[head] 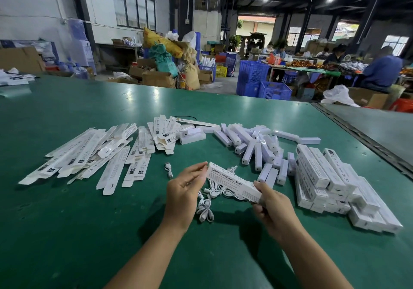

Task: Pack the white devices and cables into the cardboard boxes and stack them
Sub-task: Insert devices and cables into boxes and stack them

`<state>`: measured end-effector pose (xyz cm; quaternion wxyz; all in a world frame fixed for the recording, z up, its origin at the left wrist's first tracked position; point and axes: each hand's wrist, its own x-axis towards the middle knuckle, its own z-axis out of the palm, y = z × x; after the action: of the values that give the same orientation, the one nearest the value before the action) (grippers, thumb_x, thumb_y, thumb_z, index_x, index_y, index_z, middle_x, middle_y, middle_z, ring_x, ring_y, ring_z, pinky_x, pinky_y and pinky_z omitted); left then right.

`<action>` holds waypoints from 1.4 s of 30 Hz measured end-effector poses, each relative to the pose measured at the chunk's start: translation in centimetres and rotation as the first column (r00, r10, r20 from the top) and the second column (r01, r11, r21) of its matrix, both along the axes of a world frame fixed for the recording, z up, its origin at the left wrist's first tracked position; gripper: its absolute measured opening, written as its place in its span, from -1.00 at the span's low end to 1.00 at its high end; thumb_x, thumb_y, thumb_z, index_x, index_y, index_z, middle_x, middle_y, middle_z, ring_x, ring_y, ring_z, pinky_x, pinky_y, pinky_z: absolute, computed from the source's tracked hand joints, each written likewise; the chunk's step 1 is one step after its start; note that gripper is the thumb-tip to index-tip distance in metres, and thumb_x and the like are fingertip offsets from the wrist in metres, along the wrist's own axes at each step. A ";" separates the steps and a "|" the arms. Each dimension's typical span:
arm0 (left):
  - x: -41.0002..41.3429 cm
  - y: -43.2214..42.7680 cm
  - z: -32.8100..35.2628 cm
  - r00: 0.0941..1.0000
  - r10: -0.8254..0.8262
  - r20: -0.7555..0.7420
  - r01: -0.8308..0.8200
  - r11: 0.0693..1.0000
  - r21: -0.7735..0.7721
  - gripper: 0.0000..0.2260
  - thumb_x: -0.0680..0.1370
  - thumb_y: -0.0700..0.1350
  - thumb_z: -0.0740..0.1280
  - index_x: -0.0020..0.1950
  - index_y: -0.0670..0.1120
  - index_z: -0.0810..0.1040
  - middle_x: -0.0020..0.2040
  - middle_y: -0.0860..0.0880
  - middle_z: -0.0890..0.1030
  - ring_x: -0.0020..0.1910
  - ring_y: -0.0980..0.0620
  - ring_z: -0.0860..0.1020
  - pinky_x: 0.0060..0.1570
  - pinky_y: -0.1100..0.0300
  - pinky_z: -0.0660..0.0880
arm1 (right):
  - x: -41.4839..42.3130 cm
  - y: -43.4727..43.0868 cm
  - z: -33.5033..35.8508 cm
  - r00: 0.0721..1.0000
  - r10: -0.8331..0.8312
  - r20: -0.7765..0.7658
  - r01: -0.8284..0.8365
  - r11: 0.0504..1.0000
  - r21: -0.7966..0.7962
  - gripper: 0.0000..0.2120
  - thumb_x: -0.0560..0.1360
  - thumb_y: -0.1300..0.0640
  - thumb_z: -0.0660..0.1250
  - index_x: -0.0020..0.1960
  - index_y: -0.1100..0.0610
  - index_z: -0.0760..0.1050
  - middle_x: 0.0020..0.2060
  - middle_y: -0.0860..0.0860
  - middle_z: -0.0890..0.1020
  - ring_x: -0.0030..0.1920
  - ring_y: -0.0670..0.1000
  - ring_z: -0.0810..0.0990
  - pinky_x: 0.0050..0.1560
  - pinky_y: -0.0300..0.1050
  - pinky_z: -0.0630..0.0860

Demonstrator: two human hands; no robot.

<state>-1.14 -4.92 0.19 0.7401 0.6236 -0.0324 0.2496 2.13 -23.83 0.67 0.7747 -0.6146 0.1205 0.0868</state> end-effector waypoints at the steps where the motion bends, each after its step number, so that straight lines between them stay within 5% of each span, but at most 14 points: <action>1: 0.0 0.0 -0.1 1.000 0.006 0.000 -0.006 1.000 0.020 -0.83 0.53 -0.15 0.39 -0.02 0.08 0.73 0.09 0.11 0.71 0.14 0.14 0.64 0.12 0.24 0.57 | -0.1 0.0 0.0 1.000 0.004 0.000 -0.004 1.000 -0.003 -0.83 0.58 0.12 0.31 0.00 0.24 0.48 -0.57 -0.04 0.31 -0.60 -0.07 0.29 -0.62 -0.28 0.20; 6: 0.5 0.2 -0.6 0.972 0.235 0.025 -0.234 0.939 0.250 -0.71 0.55 -0.26 0.42 -0.01 0.17 0.63 -0.07 0.22 0.70 -0.02 0.21 0.66 -0.01 0.33 0.57 | -0.3 0.2 0.2 0.994 0.091 0.062 -0.085 0.993 -0.082 -0.82 0.61 0.06 0.25 -0.05 0.17 0.42 -0.50 -0.04 0.26 -0.54 -0.06 0.19 -0.56 -0.25 0.12; 9: 0.9 0.7 -0.7 0.942 0.334 0.036 -0.333 0.910 0.249 -0.73 0.55 -0.26 0.42 0.10 0.11 0.61 -0.06 0.20 0.68 -0.04 0.23 0.65 -0.01 0.36 0.56 | -0.6 0.9 0.6 0.988 0.122 0.092 -0.126 0.991 0.037 -0.75 0.61 0.14 0.19 -0.07 0.25 0.58 -0.45 0.04 0.47 -0.50 -0.05 0.32 -0.52 -0.23 0.28; 12: 1.1 1.3 -0.8 0.960 0.266 -0.087 -0.249 0.954 0.167 -0.69 0.55 -0.29 0.41 0.25 -0.01 0.62 -0.07 0.22 0.67 -0.05 0.31 0.63 -0.02 0.42 0.53 | -0.6 0.6 1.0 0.969 0.149 0.195 -0.168 0.982 0.082 -0.71 0.63 0.21 0.18 -0.06 0.19 0.68 -0.35 0.05 0.58 -0.42 -0.07 0.45 -0.38 -0.21 0.45; 16: 0.9 0.7 -0.7 0.979 0.046 -0.197 -0.025 0.994 0.111 -0.60 0.56 -0.28 0.39 0.23 0.19 0.54 0.09 0.12 0.65 0.06 0.21 0.59 0.08 0.26 0.53 | 0.1 -1.2 1.5 0.907 0.035 0.420 0.048 0.981 -0.186 -0.81 0.61 0.18 0.27 0.06 0.09 0.66 -0.23 0.04 0.68 -0.30 0.01 0.61 -0.18 -0.07 0.62; 19: 0.7 0.2 -0.6 0.983 0.082 -0.164 -0.057 0.987 0.153 -0.61 0.55 -0.30 0.39 0.20 0.16 0.53 0.12 0.09 0.63 0.10 0.15 0.56 0.05 0.22 0.54 | 0.9 -3.3 1.8 0.765 -0.028 0.643 0.432 0.763 -0.481 -0.76 0.53 0.08 0.35 0.18 0.07 0.60 -0.17 0.02 0.68 -0.36 -0.06 0.55 -0.39 -0.32 0.51; 22: 0.7 0.5 -0.5 0.985 0.078 -0.153 -0.064 0.993 0.096 -0.69 0.49 -0.24 0.43 0.16 0.07 0.56 0.04 0.06 0.65 0.02 0.14 0.58 0.05 0.13 0.55 | 1.4 -5.4 2.0 0.620 -0.137 0.773 0.693 0.558 -0.456 -0.67 0.50 0.07 0.39 0.22 0.17 0.59 -0.01 0.06 0.68 -0.30 -0.10 0.55 -0.14 -0.26 0.55; 27: 0.6 0.9 -0.5 0.988 0.036 -0.148 -0.034 0.999 0.013 -0.67 0.35 -0.11 0.38 0.11 0.00 0.58 -0.05 0.05 0.68 -0.05 0.14 0.59 -0.05 0.17 0.50 | 2.4 -8.1 1.6 0.540 -0.275 0.795 0.813 0.414 -0.409 -0.70 0.53 0.07 0.40 0.21 0.19 0.61 0.07 0.12 0.69 -0.02 0.04 0.61 0.09 -0.45 0.29; 31: 0.7 1.1 -0.7 0.989 0.014 -0.150 -0.012 1.000 0.012 -0.68 0.35 -0.11 0.38 0.10 -0.01 0.58 -0.08 0.04 0.69 -0.08 0.17 0.59 -0.02 0.13 0.48 | 3.2 -8.8 0.5 0.602 -0.346 0.719 0.798 0.250 -0.548 -0.64 0.55 -0.05 0.34 0.26 0.11 0.58 0.02 0.15 0.69 0.12 0.14 0.44 0.13 0.03 0.34; 42: 0.8 1.1 -1.1 0.984 -0.022 -0.179 0.025 1.000 0.018 -0.69 0.35 -0.10 0.39 0.09 -0.02 0.59 -0.09 0.02 0.69 -0.08 0.14 0.60 -0.11 0.15 0.50 | 4.5 -9.2 -0.5 0.600 -0.407 0.689 0.795 0.213 -0.568 -0.63 0.53 0.02 0.39 0.27 0.17 0.56 0.27 0.19 0.39 0.28 0.23 0.34 0.35 0.18 0.24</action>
<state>-0.36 -3.83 -0.94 0.7365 0.6506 0.0245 0.1834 6.60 -32.99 0.17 0.3442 -0.8066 0.2226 -0.4258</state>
